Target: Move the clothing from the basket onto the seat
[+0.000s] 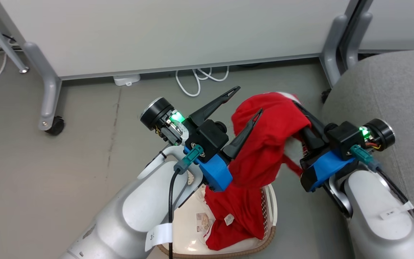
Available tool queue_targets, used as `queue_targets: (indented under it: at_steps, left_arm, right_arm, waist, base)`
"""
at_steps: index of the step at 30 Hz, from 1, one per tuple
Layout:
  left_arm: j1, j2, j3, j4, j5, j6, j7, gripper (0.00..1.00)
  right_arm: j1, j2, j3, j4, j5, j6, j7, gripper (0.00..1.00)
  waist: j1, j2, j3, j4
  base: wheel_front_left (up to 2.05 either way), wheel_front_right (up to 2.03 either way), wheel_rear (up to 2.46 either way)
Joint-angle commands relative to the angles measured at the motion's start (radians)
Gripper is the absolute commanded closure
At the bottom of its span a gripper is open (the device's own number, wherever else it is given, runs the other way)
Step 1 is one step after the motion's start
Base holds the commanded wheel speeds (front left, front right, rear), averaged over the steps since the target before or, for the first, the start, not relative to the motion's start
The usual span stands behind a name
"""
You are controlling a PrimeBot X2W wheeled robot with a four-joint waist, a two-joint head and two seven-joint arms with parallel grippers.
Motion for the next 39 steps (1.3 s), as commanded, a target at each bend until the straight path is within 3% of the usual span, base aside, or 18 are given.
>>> queue_targets:
  at_steps: [1, 28, 39]
  left_arm:
    - [0.0, 0.003, 0.0, -0.003, -0.005, 0.0, -0.003, 0.0]
    - [-0.029, 0.007, -0.04, 0.007, -0.007, -0.016, -0.003, 0.0]
    - [-0.028, 0.006, -0.07, 0.013, -0.009, -0.019, -0.003, 0.0]
  right_arm:
    - [-0.007, -0.007, -0.012, -0.01, 0.008, 0.0, -0.004, 1.0]
    - [0.09, 0.025, -0.252, -0.142, 0.0, 0.0, -0.004, 1.0]
    - [0.138, 0.04, -0.346, -0.177, -0.01, 0.0, -0.004, 1.0]
  waist:
    - [0.0, 0.0, 0.017, -0.021]
    - [0.0, 0.0, 0.137, -0.287]
    - [0.0, 0.0, 0.149, -0.361]
  base:
    - [0.0, 0.0, 0.0]
    - [0.0, 0.0, 0.0]
    - [0.0, 0.0, 0.0]
